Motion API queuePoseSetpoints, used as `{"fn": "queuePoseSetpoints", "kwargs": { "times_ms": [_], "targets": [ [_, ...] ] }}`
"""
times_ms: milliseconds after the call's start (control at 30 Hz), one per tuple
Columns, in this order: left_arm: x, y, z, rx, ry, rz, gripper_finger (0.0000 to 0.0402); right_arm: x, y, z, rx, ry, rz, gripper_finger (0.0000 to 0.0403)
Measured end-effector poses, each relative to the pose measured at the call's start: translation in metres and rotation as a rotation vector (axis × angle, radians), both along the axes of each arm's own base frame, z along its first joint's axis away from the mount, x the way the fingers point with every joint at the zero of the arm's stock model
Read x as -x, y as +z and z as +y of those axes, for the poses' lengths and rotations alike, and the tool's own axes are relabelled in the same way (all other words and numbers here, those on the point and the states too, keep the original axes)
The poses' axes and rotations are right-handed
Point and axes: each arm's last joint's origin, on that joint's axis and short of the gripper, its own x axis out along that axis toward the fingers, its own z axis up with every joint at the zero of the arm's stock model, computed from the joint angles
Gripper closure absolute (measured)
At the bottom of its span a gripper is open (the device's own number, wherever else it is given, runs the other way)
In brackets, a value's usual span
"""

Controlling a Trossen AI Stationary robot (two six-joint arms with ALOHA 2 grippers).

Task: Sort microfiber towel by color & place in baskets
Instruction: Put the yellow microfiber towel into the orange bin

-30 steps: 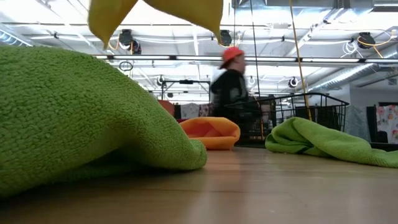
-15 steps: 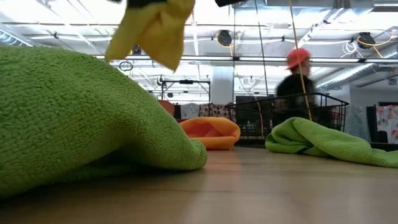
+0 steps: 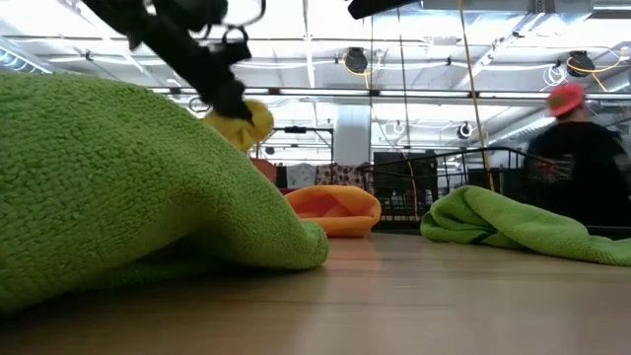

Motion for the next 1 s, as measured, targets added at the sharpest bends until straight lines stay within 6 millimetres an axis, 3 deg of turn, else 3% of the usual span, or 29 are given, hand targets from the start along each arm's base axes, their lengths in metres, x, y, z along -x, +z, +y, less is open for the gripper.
{"fn": "queuePoseSetpoints", "kwargs": {
  "times_ms": [200,433,700,867,1000],
  "targets": [
    [0.01,-0.02,0.044,0.077,0.089,0.052,0.0343,0.0,0.0,0.0,-0.01,-0.007,-0.005,0.015],
    [0.005,-0.048,0.066,0.142,0.166,0.092,0.0295,0.0,0.0,0.0,-0.012,-0.008,-0.006,0.015],
    [0.0,-0.062,0.065,0.188,0.188,0.127,0.0172,0.0,0.0,0.0,-0.008,-0.008,0.0,0.015],
    [0.002,-0.05,0.052,0.212,0.175,0.145,0.0095,0.001,-0.001,-0.001,-0.002,-0.008,0.007,0.015],
    [0.005,-0.033,0.039,0.255,0.174,0.147,0.0065,0.001,-0.001,-0.001,-0.007,-0.012,0.006,0.015]
  ]
}}
